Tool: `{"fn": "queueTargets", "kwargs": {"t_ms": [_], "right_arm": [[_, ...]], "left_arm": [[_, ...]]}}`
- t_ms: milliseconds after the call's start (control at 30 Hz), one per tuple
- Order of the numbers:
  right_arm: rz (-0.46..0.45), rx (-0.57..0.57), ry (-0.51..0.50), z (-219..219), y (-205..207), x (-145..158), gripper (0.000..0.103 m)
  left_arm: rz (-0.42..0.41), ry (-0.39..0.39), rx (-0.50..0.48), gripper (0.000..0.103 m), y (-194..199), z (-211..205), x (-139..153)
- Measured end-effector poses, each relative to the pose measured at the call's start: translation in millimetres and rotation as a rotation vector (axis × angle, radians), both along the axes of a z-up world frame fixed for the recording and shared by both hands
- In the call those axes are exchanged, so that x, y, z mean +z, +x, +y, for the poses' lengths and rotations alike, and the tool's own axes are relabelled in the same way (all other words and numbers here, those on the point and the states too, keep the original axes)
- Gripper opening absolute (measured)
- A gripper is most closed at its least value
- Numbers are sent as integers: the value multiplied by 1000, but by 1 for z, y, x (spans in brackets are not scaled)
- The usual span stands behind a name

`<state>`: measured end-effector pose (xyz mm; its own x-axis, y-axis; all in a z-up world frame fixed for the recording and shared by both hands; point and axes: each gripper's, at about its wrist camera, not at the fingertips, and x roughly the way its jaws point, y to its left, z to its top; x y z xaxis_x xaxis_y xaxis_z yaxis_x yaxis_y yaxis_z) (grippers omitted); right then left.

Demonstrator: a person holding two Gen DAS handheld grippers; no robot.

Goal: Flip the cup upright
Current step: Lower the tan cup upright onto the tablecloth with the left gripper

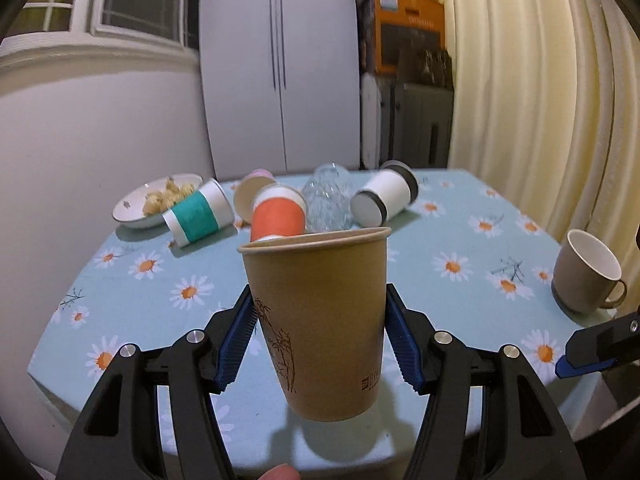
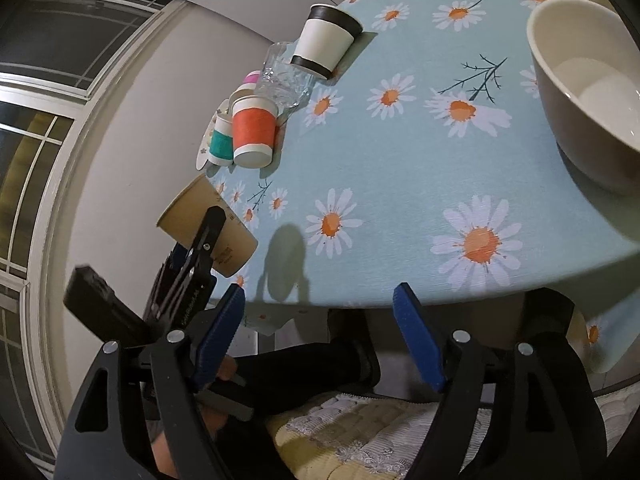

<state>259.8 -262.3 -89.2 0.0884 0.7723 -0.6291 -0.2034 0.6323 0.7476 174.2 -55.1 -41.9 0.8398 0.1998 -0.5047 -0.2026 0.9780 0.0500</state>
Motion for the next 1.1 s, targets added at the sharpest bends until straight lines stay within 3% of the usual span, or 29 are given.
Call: {"fn": "queueTargets", "kwargs": {"t_ms": [167,367,567,733,967,1100], "right_arm": [[15,-13,6,-2,2,-2,76],[48,-19,19,-5,4,-9,76],[64,-8,29,-2,3,-10,76],[73,-3,27,-1,3,-12,76],[81,-29,20,-3,6,-15,76],[80,-27,17,-4,5,-15,76]], "left_arm": [[-143,-9,10,61,-11,-4,-7],[-232,32,35,60,-16,-12,-25],[-254,91,32,60,-15,-20,-46],[-289,75,53,60,-14,-17,-54],[-294,185,45,62,-16,-29,-70],[-303,179,50,62,-18,-30,-73]]}}
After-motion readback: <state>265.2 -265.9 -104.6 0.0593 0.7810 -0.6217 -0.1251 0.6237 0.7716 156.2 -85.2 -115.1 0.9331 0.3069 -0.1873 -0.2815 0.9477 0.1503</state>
